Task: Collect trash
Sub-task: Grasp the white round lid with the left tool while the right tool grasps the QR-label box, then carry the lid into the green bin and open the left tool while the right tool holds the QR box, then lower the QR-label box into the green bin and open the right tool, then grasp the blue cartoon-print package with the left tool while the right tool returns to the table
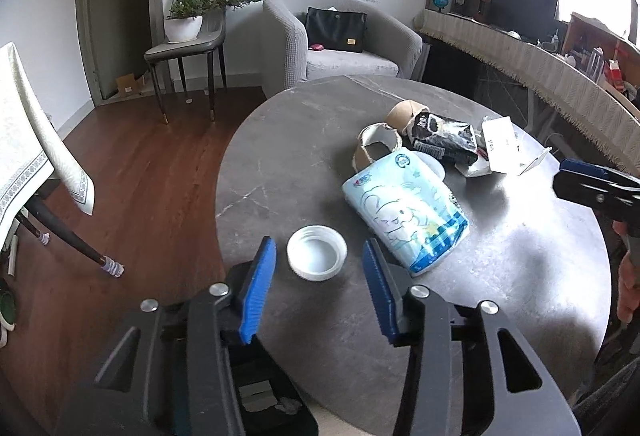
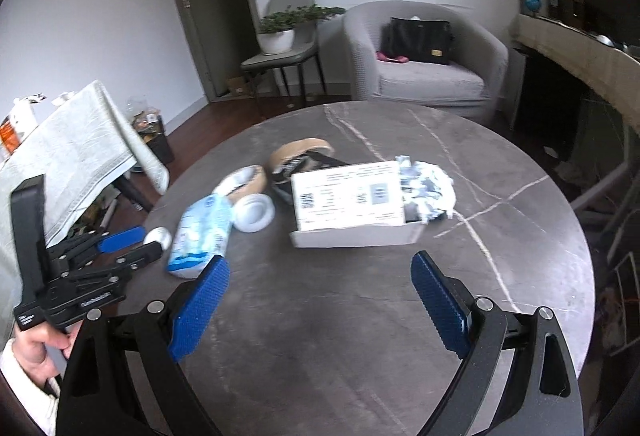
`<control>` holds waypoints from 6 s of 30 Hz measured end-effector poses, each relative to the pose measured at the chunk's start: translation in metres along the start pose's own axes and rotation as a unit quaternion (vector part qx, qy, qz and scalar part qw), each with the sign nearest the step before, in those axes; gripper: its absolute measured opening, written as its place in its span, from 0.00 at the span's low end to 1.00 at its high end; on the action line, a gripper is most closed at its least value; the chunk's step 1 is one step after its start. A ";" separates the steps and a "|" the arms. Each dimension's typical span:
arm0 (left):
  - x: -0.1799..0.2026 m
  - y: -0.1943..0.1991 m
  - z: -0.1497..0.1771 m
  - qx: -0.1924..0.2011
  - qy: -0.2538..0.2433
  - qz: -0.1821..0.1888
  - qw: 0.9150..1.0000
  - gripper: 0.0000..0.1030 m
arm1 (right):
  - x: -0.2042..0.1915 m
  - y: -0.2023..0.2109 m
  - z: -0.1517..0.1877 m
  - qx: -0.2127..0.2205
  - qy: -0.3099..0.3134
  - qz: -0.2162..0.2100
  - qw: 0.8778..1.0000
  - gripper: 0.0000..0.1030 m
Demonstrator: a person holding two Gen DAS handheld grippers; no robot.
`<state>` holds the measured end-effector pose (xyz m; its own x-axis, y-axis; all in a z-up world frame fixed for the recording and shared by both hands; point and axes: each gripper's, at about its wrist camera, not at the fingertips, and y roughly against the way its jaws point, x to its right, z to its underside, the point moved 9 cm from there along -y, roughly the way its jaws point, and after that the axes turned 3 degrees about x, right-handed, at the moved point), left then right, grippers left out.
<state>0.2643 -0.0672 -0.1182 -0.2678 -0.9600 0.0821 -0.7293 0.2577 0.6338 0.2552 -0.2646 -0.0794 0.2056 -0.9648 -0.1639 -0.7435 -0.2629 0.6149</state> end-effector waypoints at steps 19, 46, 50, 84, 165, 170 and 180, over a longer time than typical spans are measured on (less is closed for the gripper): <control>-0.006 -0.001 -0.006 0.008 0.037 0.013 0.999 0.32 | 0.014 -0.042 -0.001 -0.020 0.011 0.066 0.998 0.88; -0.037 0.034 0.000 0.013 0.038 -0.015 0.999 0.32 | -0.029 -0.004 -0.024 -0.005 -0.020 0.002 1.000 0.74; -0.050 0.034 0.008 0.007 0.043 -0.024 0.999 0.32 | -0.044 -0.003 -0.024 -0.005 -0.009 -0.010 1.000 0.74; -0.131 0.000 0.167 -0.194 0.089 -0.054 0.975 0.44 | -0.230 -0.031 -0.005 -0.050 0.111 -0.144 0.982 0.74; -0.187 0.139 0.027 0.043 0.109 -0.098 0.988 0.48 | -0.309 -0.047 0.089 -0.135 0.199 -0.204 0.949 0.88; -0.160 0.132 0.013 0.048 0.093 -0.083 0.991 0.54 | -0.287 -0.031 0.069 -0.106 0.195 -0.193 0.956 0.88; -0.101 0.111 -0.007 0.049 0.067 -0.054 0.995 0.68 | -0.204 -0.014 0.031 -0.059 0.178 -0.124 0.974 0.84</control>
<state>0.2151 0.0579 -0.0508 -0.1031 -0.9868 0.1246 -0.8090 0.1560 0.5667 0.2035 -0.0644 -0.0785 0.5934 -0.8031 -0.0545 -0.5685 -0.4660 0.6780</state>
